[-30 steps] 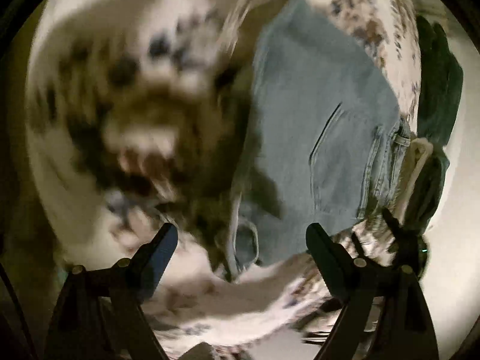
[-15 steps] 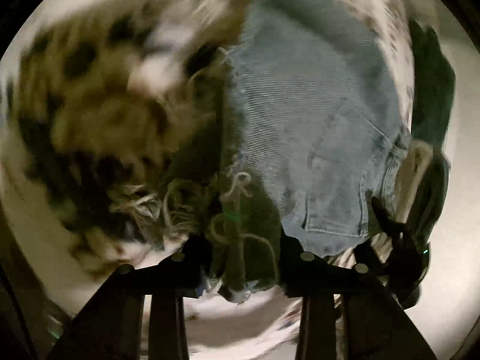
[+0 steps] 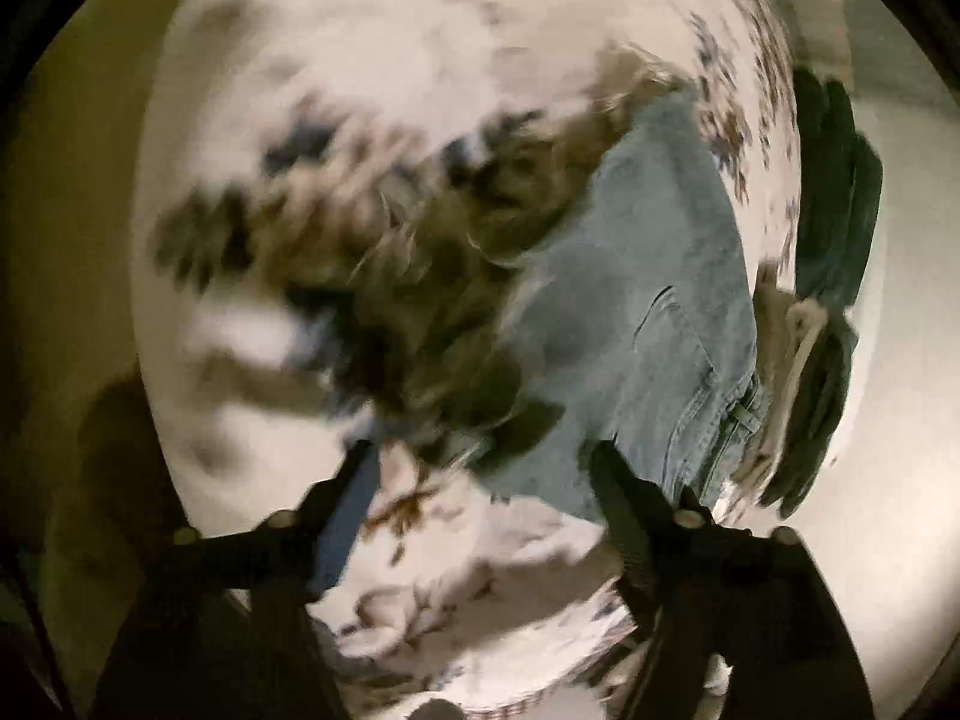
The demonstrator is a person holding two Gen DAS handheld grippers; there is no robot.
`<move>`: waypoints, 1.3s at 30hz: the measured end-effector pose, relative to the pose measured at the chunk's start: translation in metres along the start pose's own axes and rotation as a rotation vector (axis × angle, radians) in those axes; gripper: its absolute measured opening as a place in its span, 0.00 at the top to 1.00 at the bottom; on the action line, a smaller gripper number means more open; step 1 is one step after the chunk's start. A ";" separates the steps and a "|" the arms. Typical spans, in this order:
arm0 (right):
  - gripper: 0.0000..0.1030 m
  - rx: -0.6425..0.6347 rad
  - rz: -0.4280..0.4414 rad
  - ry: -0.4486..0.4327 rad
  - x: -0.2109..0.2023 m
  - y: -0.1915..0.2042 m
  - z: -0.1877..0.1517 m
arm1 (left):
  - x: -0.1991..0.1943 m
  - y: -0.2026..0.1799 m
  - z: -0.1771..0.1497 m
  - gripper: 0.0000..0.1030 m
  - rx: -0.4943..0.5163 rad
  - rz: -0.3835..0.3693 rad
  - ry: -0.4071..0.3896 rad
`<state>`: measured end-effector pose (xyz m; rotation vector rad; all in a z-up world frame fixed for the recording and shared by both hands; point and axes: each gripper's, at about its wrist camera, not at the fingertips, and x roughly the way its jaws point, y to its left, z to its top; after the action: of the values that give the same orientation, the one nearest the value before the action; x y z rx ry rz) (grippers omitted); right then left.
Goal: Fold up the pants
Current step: 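Carry the folded shorts with both tools toward the jeans stack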
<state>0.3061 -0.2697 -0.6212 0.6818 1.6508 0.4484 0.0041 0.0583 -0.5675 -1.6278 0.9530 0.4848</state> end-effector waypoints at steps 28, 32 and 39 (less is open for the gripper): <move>0.79 -0.105 -0.013 -0.025 0.005 0.098 0.000 | -0.013 -0.074 0.016 0.82 0.024 -0.038 -0.055; 0.82 -0.090 0.026 -0.037 -0.035 0.129 -0.002 | -0.051 -0.111 0.007 0.82 0.106 -0.036 -0.035; 0.83 -0.085 0.099 -0.142 -0.143 0.184 0.007 | -0.083 -0.243 -0.010 0.82 0.275 -0.105 0.000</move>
<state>0.3602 -0.2255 -0.3985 0.7182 1.4609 0.5264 0.1459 0.0860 -0.3550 -1.4199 0.8877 0.2684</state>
